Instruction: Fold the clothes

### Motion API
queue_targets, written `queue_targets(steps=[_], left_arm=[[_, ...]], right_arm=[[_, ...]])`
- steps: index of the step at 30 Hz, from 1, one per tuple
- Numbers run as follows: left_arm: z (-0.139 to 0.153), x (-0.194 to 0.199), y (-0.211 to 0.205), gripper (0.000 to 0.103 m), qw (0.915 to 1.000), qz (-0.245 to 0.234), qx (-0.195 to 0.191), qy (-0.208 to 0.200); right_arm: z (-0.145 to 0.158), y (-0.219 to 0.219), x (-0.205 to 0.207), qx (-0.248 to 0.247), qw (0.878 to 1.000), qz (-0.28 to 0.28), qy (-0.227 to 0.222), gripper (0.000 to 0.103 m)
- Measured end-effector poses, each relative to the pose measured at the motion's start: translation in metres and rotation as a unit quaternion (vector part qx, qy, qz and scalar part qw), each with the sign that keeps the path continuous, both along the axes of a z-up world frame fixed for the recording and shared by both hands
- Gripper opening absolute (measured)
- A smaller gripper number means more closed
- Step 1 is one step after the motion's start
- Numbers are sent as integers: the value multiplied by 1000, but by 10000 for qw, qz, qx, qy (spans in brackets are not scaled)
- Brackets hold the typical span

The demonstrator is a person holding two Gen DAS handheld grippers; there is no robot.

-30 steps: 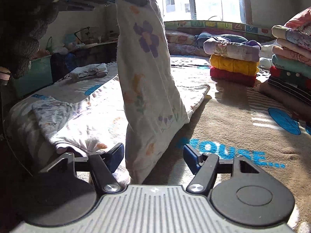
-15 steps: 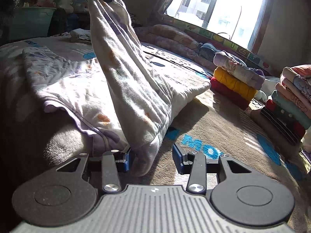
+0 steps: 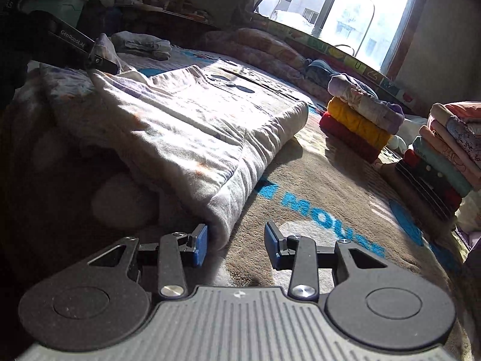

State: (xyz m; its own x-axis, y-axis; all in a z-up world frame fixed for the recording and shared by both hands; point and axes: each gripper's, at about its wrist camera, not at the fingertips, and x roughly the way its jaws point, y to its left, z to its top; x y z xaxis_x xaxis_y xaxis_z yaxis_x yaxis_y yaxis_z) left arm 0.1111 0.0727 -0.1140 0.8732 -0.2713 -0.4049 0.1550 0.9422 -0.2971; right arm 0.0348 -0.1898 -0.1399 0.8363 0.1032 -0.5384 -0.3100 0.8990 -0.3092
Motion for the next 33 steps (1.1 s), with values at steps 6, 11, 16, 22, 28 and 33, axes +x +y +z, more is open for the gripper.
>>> queue_targets(steps=[6,11,16,22,28,33], left_arm=[[-1,1,4,10,9999,-2,106,-106],[-6,4,7,10,9999,76,117,-23],[6,1,7,10,9992,57,21,-386],[1,10,16,10,9981,279,-346,-425],[-3,16,16,10,9984,465,-250,-191],[-13,24,15,11,9981,535,3,293]], right_arm=[[1,0,-6,-81,9999,60,106,40],[12,4,-19,156,9984,540,-99,41],[18,3,-8,587,9963,422,-464,47],[4,12,22,845,9935,698,-322,55],[7,21,14,752,9923,904,-390,56],[3,24,40,923,9891,1136,-140,66]])
